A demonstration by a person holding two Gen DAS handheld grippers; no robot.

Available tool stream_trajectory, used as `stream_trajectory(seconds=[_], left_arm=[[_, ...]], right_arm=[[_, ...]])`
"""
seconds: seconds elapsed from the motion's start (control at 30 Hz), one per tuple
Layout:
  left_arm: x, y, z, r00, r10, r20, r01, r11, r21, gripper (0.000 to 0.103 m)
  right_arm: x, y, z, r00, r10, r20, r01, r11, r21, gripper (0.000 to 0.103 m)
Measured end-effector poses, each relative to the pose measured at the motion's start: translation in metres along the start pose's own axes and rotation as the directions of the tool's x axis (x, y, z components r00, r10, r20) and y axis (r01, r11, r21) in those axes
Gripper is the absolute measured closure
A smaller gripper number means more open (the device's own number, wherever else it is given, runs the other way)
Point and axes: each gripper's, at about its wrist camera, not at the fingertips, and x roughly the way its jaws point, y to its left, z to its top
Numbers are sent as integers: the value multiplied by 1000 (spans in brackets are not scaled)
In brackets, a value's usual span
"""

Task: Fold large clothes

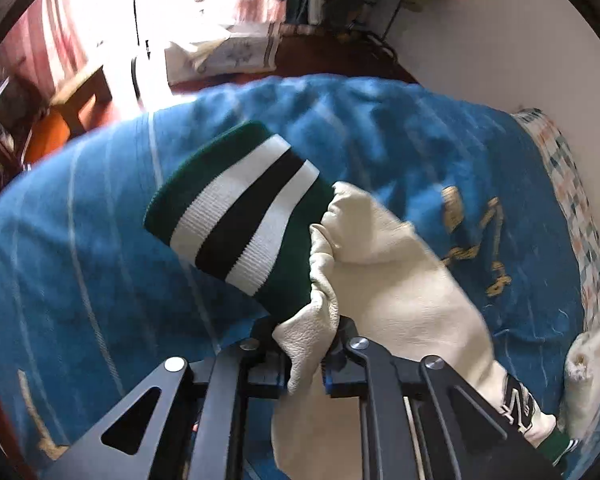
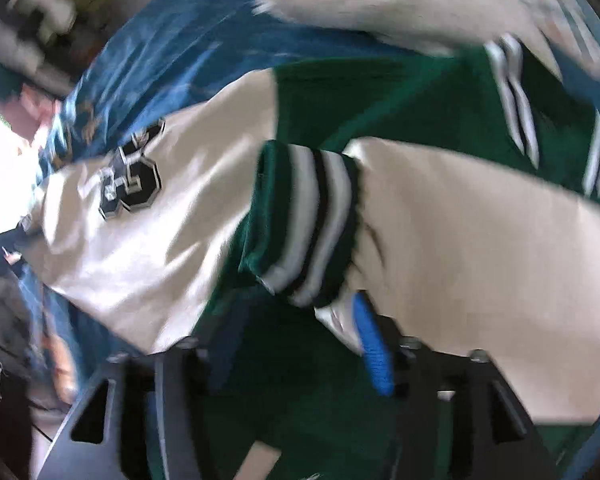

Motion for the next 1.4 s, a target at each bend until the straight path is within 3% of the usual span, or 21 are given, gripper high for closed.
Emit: stream_trajectory(seconds=[0.03,0.07,0.17,0.2,0.27,0.33,0.37,0.47,0.6,0.73,0.83,0.87,1.03,1.1,1.2,1.3,1.33,1.37,1.4], left_arm=[[-9,-5,3,1000,0,14,0,1000,13,95],[-20,-9,4,1000,-2,28,1,1000,29,96],[-61,-34,6,995,6,102,-18,992,122,96],[-79,-48,4,990,5,143,-30,985,170,96],[-107,-70,4,979,2,206,-55,966,254,96],[-140,-104,-6,965,-25,261,-70,935,348,96],[-149,-116,-10,962,-27,271,-79,924,374,96],[-185,-159,-35,948,-70,311,-81,891,447,96],[-226,-217,-76,936,-161,314,-38,839,543,97],[-259,-297,-147,925,-302,232,71,733,676,97],[-267,-359,-222,918,-387,93,184,620,763,97],[-267,-384,-258,914,-406,24,231,567,791,97],[-259,-454,-409,881,-405,-245,408,387,827,97],[-246,-468,-471,882,-341,-326,436,325,839,97],[-220,-466,-532,889,-220,-401,453,297,841,95],[-208,-459,-569,912,-165,-375,407,263,875,91],[-208,-455,-572,912,-160,-378,409,262,874,90],[-207,-450,-572,904,-164,-394,425,267,865,83],[-208,-447,-568,892,-179,-415,450,271,851,61]], right_arm=[[-9,-11,-5,999,41,-1,-41,998,46,29],[-16,-23,-10,1000,28,-3,-27,996,89,28],[-28,-31,-17,988,-156,10,153,980,129,20],[-33,-38,-19,964,-264,21,259,957,128,16],[-42,-47,-21,922,-381,63,373,921,117,11],[-51,-58,-20,882,-459,109,449,887,106,11],[-55,-67,-21,872,-474,126,462,880,112,11],[-52,-78,-16,877,-464,121,447,883,144,11],[-59,-117,-18,912,-399,97,369,900,233,11],[-85,-182,-45,923,-379,67,335,876,348,11],[-113,-245,-76,916,-399,49,336,827,450,11],[-119,-258,-83,914,-404,44,338,816,469,11],[-153,-345,-136,893,-449,-25,381,725,573,11],[-156,-369,-151,891,-450,-56,393,705,591,11],[-156,-401,-172,916,-393,-75,352,701,620,11],[-152,-417,-182,955,-291,-50,253,720,646,11],[-151,-422,-186,971,-236,-35,199,725,659,11],[-151,-423,-189,980,-199,-19,160,727,668,11],[-152,-427,-191,990,-144,10,99,730,676,11]])
